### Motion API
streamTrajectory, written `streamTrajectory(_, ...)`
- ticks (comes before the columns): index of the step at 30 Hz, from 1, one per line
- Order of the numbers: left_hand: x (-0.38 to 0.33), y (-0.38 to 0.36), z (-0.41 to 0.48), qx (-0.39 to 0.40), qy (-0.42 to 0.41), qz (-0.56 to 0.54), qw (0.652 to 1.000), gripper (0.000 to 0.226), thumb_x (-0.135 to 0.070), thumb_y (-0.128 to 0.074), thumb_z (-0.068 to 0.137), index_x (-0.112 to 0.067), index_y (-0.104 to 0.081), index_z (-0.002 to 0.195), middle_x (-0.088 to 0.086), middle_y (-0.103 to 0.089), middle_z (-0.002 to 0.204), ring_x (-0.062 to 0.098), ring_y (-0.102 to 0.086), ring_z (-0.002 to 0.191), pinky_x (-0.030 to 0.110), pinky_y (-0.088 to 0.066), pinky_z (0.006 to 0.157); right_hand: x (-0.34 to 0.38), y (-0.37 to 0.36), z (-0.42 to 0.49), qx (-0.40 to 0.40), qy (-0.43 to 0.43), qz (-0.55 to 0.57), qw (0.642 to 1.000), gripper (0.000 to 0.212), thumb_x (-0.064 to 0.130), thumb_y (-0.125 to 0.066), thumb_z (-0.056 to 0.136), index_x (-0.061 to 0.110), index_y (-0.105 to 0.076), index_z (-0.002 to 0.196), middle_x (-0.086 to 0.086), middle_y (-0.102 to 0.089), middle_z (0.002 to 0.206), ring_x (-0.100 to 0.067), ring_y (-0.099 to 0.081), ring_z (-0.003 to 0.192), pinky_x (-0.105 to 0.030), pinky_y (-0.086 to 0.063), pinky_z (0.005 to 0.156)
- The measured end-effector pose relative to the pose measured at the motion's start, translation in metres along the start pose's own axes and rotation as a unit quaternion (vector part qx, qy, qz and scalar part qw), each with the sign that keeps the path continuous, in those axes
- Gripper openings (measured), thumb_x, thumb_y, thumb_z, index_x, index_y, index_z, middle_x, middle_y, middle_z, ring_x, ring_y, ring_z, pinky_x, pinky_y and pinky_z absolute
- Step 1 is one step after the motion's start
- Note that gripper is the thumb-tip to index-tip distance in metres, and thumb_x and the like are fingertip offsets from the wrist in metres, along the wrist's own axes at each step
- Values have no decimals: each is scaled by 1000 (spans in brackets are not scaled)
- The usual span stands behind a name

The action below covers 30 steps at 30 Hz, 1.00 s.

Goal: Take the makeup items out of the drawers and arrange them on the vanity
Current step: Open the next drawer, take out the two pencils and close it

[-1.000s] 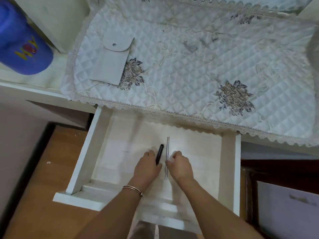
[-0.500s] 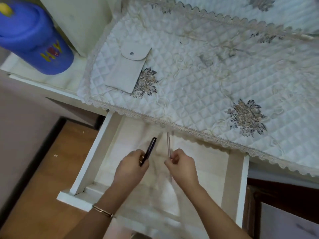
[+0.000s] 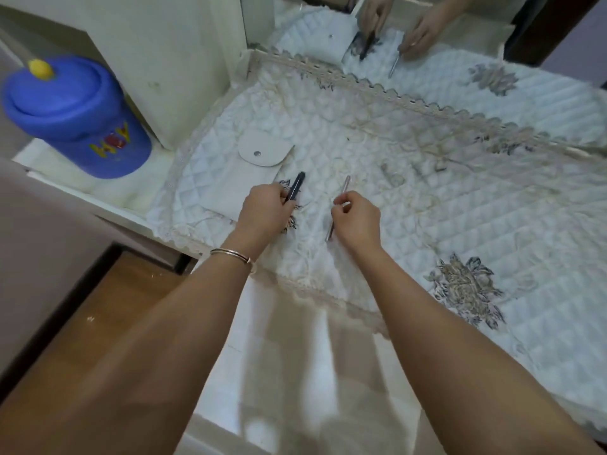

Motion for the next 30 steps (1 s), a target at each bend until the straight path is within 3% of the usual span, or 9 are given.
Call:
streamTrajectory(1, 3, -4, 3, 9, 1, 16, 1000, 19, -18, -57, 83, -3, -63, 93, 19, -68, 92, 34, -60, 92, 37, -46, 76, -2, -5, 4, 8, 2, -18, 1000, 21, 7, -48, 86, 3, -62, 100, -5, -56, 81, -19, -53, 74, -25, -42, 65)
streamTrajectory(5, 11, -8, 4, 18, -9, 36, 999, 19, -23, -57, 84, -4, -60, 86, 17, -67, 87, 33, -59, 86, 38, -46, 72, -10, -18, 7, 32, 17, -71, 997, 20, 10, -49, 88, 3, -63, 100, -16, -64, 95, -26, -58, 84, -31, -44, 72)
streamTrajectory(8, 13, 0, -6, 17, -18, 42, 999, 21, -24, -57, 84, -4, -60, 86, 17, -66, 87, 33, -59, 85, 38, -46, 72, -14, -17, -2, 35, 32, -75, 996, 22, 14, -50, 89, 6, -61, 106, -18, -62, 103, -19, -52, 80, -25, -37, 71)
streamTrajectory(12, 26, 15, -42, -1, -24, 41, 999, 21, -15, -49, 85, -7, -63, 99, 14, -67, 99, 32, -60, 94, 39, -50, 82, -20, 0, -46, 20, 62, -84, 994, 25, 10, -48, 89, 7, -58, 111, -8, -54, 92, -13, -47, 76, -24, -40, 71)
streamTrajectory(15, 55, 19, -98, 52, -48, 59, 996, 24, -21, -49, 87, -13, -61, 106, 5, -68, 100, 25, -61, 96, 34, -47, 83, -40, 9, -109, 39, 65, -91, 993, 21, 10, -51, 87, 8, -61, 106, -1, -52, 83, -6, -44, 65, -17, -33, 59)
streamTrajectory(21, 137, 2, -222, 215, -69, 137, 964, 27, -27, -46, 91, -20, -60, 113, -1, -65, 111, 17, -61, 99, 29, -47, 82, -109, 18, -272, 119, -41, -141, 982, 19, 19, -54, 89, 14, -64, 103, 1, -61, 93, -11, -51, 83, -20, -39, 76)
streamTrajectory(24, 168, 1, -268, 265, -80, 138, 951, 20, -30, -46, 91, -24, -63, 99, -2, -67, 102, 13, -61, 92, 23, -44, 75, -131, 15, -343, 117, -92, -152, 977, 17, 25, -54, 89, 19, -64, 101, 6, -58, 92, -13, -54, 90, -24, -44, 83)
streamTrajectory(27, 181, 9, -293, 287, -100, 130, 944, 20, -34, -45, 92, -29, -58, 78, -1, -66, 89, 12, -59, 82, 15, -37, 62, -142, 8, -387, 114, -116, -190, 968, 26, 34, -55, 88, 20, -63, 108, 4, -64, 105, -15, -56, 101, -26, -44, 91)
streamTrajectory(30, 188, 18, -306, 261, -125, 109, 951, 26, -40, -52, 89, -23, -64, 106, -3, -68, 103, 10, -60, 93, 14, -39, 79, -140, 5, -405, 81, -81, -204, 972, 31, 32, -61, 85, 16, -64, 111, 0, -66, 112, -20, -57, 108, -29, -42, 94)
Point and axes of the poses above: each hand's wrist, its own z-axis towards the middle knuckle, its own y-axis out of the back of the hand, x = y × z, the point moved 1 cm from there along z, towards the middle knuckle
